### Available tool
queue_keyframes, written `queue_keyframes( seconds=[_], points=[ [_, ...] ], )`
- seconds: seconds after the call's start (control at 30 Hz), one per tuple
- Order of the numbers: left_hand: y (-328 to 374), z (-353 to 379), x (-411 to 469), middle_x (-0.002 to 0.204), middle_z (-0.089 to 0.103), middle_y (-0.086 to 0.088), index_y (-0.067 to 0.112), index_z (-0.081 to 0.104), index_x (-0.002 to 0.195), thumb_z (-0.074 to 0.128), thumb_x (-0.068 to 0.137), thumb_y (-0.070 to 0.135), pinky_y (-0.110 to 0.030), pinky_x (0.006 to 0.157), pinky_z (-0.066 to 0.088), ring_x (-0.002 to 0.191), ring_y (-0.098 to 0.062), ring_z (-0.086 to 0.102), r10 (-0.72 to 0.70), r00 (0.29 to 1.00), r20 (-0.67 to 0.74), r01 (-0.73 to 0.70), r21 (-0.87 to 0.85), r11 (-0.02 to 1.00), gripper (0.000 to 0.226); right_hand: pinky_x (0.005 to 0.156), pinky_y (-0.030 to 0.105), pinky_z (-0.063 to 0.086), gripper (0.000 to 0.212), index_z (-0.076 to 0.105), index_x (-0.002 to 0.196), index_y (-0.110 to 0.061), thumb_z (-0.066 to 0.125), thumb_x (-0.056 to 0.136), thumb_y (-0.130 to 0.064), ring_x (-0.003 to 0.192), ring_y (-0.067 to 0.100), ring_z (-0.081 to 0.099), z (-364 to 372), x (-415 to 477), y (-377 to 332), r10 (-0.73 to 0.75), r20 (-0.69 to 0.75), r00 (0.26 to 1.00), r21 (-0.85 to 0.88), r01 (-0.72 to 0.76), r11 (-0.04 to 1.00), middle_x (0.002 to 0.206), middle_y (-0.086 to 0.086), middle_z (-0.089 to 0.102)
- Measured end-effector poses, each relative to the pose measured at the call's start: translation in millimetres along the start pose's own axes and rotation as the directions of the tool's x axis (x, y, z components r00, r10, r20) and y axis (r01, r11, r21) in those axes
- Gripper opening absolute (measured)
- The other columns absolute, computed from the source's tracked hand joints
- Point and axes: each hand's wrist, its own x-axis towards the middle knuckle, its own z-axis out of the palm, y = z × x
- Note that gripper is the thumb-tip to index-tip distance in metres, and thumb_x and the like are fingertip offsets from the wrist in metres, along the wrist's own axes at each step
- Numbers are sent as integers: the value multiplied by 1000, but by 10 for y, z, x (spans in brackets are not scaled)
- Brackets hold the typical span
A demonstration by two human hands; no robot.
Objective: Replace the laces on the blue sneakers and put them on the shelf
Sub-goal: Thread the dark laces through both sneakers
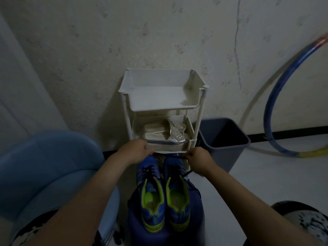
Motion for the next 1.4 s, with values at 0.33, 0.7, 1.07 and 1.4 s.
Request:
queue_keyframes(
  seconds=[0.33, 0.7, 1.07, 1.4],
  points=[
    [364, 300, -90, 68, 62, 7, 22, 64, 66, 66, 89, 40, -29, 67, 46, 67, -9, 58, 145, 989, 20, -141, -117, 983, 30, 79, 36, 55, 32, 72, 106, -7, 50, 86, 4, 76, 16, 69, 40, -268, -425, -288, 205, 935, 465, 166, 870, 81, 8, 73],
    [326, 286, -126, 62, 70, 8, 19, 69, 71, 62, 94, 36, -22, 57, 45, 48, -4, 57, 23, 996, 81, -5, -216, 976, 29, 74, 22, 50, 31, 75, 103, -17, 53, 85, -7, 89, 14, 66, 32, -204, -330, -163, 193, 968, 86, 149, 985, 94, -1, 72],
    [307, 393, -113, 69, 72, 4, 19, 66, 79, 53, 99, 34, -26, 56, 49, 52, -13, 58, -34, 996, 78, 62, -395, 916, 28, 63, 18, 48, 22, 70, 70, -28, 68, 90, -21, 61, -1, 61, 79, -135, -307, -199, 66, 978, 217, 180, 959, 69, -9, 69],
    [285, 860, -187, 65, 61, -4, 13, 69, 67, 72, 75, 44, -27, 57, 40, 73, -17, 65, -66, 979, 195, 74, -34, 997, 32, 85, 33, 56, 16, 79, 98, -23, 70, 86, -29, 96, 17, 66, 214, -131, -176, -144, 179, 973, -215, 181, 960, 103, 0, 72]
  ],
)
